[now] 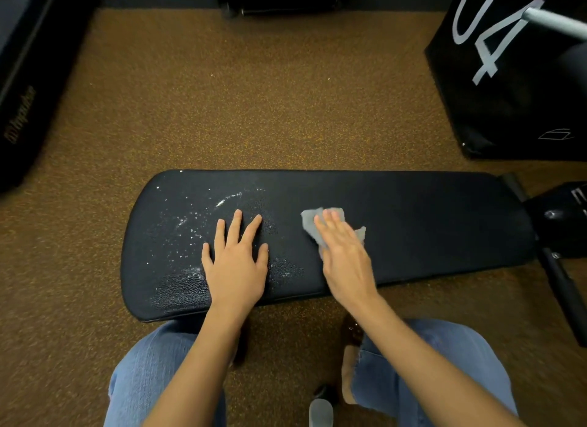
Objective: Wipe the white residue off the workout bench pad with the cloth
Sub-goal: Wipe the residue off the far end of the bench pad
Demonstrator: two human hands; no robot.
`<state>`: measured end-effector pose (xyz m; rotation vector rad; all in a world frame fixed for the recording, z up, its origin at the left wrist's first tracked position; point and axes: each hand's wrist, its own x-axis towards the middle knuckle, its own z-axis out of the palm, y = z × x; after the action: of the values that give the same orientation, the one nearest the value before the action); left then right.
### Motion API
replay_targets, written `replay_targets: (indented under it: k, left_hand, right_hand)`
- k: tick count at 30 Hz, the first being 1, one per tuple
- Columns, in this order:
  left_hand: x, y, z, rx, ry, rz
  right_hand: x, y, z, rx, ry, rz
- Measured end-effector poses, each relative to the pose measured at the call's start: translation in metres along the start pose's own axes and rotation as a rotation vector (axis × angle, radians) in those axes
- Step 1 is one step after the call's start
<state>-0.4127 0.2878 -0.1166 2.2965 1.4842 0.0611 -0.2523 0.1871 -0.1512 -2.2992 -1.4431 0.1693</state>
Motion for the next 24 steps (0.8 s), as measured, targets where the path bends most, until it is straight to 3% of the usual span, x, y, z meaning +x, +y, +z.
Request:
replay_targets:
  k: [4, 7, 11, 15, 19, 22, 24]
  left_hand:
    - [0.001, 0.000, -0.001, -0.007, 0.007, 0.000]
    - [0.001, -0.001, -0.001, -0.004, 0.014, 0.005]
    - [0.001, -0.002, 0.000, -0.016, 0.014, 0.002]
    - [0.001, 0.002, -0.001, -0.018, 0.002, -0.013]
    - [0.003, 0.004, 0.000, -0.027, 0.015, -0.022]
    - [0.002, 0.002, 0.001, -0.023, 0.022, -0.010]
    - [0.002, 0.000, 0.000, -0.021, 0.022, -0.007]
  right_hand:
    - [-0.046, -0.020, -0.004, 0.085, -0.067, -0.182]
    - [-0.042, 0.003, -0.016, 0.045, -0.077, -0.273]
    - [-0.005, 0.037, -0.023, -0.015, 0.019, -0.061]
    - [-0.012, 0.010, -0.006, 0.064, 0.078, 0.052]
    - [-0.049, -0.026, 0.004, 0.179, 0.007, -0.123]
    - [-0.051, -0.002, -0.007, 0.172, -0.080, -0.320]
    - [-0.040, 0.026, -0.017, 0.161, -0.076, -0.349]
